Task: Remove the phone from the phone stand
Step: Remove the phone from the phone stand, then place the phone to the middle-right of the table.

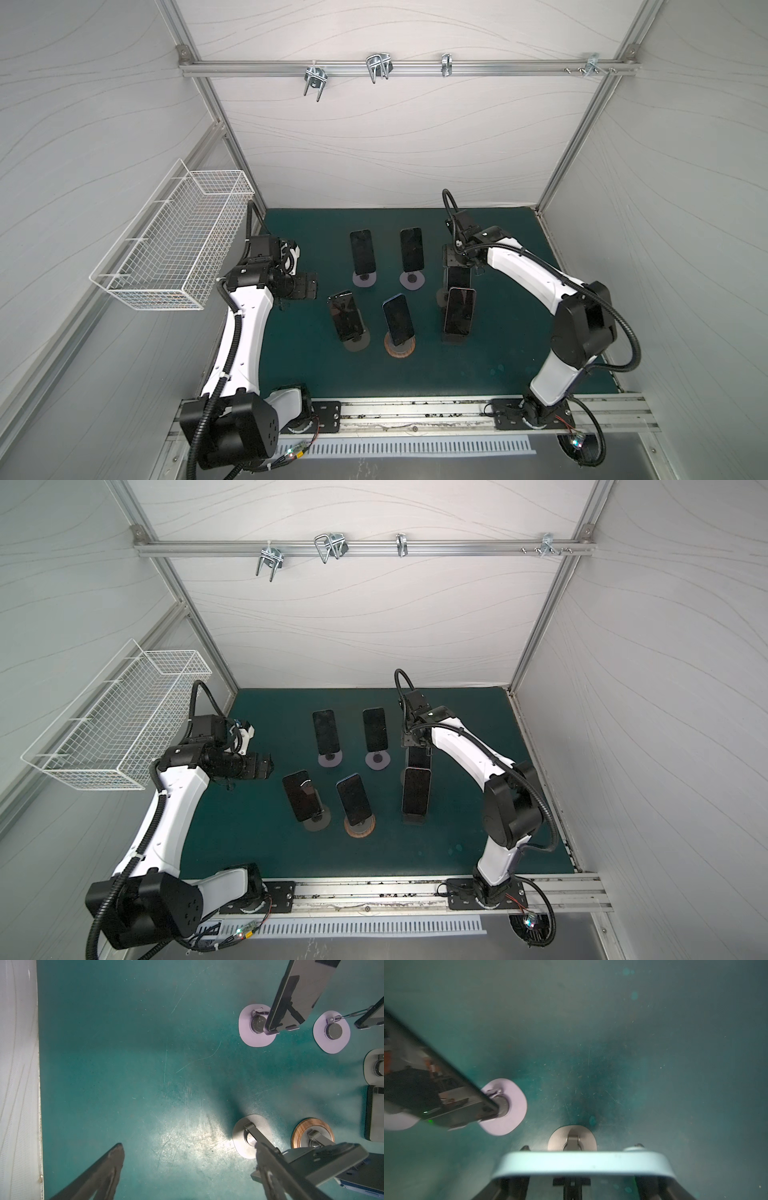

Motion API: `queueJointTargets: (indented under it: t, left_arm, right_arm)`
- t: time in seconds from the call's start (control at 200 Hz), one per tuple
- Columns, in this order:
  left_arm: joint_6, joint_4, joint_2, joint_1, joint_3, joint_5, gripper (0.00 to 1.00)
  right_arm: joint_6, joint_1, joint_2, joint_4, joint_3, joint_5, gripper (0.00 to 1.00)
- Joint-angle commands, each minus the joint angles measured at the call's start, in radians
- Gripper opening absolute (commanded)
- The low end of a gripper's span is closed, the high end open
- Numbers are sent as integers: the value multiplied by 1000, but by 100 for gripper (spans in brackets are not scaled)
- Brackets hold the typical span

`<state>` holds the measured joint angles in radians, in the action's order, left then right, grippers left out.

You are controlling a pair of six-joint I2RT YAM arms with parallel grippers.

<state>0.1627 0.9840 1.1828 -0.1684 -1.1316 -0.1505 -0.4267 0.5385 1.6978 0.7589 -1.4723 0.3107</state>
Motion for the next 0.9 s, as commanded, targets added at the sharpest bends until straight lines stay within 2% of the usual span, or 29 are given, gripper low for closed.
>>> queueJointTargets:
  t: [0.0,0.215,0.38,0.69,0.895]
  left_arm:
    - [11,17,10,1,-45,-19,100]
    - [8,24,20,1,-51,-35,100]
    - [5,25,23,1,-53,-51,100]
    - [6,25,27,1,-53,-70,100]
    - [11,31,24,1,-47,-70,100]
  right_arm:
    - [29,-62,-109,49,-13,-65,65]
    - [113,-272,-232,91,40,-190,63]
    - [166,-432,-286,90,157,-287,63]
    - [203,-448,-216,34,358,-278,64]
    - [234,-440,-104,36,394,-295,65]
